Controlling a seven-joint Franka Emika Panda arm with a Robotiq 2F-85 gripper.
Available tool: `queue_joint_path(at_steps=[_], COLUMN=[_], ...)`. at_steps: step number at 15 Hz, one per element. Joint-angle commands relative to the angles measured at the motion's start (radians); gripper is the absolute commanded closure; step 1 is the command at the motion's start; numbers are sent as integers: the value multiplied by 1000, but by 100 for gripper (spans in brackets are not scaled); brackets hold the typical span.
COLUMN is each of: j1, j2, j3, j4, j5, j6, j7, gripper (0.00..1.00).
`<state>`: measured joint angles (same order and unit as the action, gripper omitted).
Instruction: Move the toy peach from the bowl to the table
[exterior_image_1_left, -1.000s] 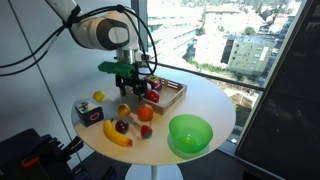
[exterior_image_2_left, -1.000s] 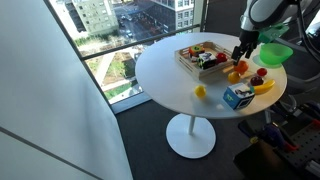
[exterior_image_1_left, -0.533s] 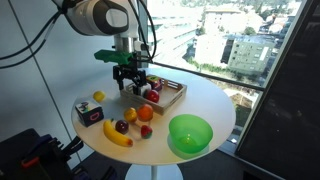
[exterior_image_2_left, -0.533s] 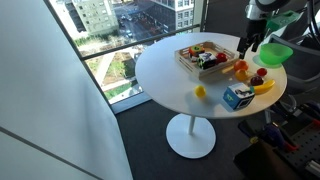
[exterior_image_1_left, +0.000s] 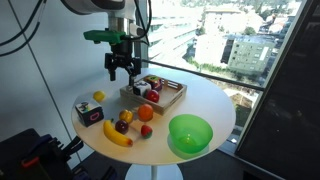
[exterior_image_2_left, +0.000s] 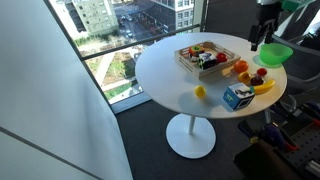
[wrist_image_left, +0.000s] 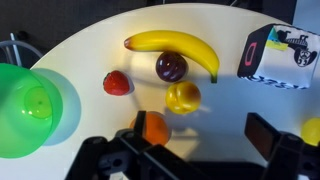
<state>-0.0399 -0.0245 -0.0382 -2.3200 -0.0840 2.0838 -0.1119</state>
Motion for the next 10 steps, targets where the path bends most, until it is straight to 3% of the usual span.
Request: queue_joint_path(at_steps=[1,6,10], j1=[-4,-4,-4], j2=[-62,-136,-197], j3=[-7,-11,-14], j4=[11,1,-17], j5=[9,0,10], j6=[-111,-167,-144], j7=[-15,7,23], gripper=[0,0,0])
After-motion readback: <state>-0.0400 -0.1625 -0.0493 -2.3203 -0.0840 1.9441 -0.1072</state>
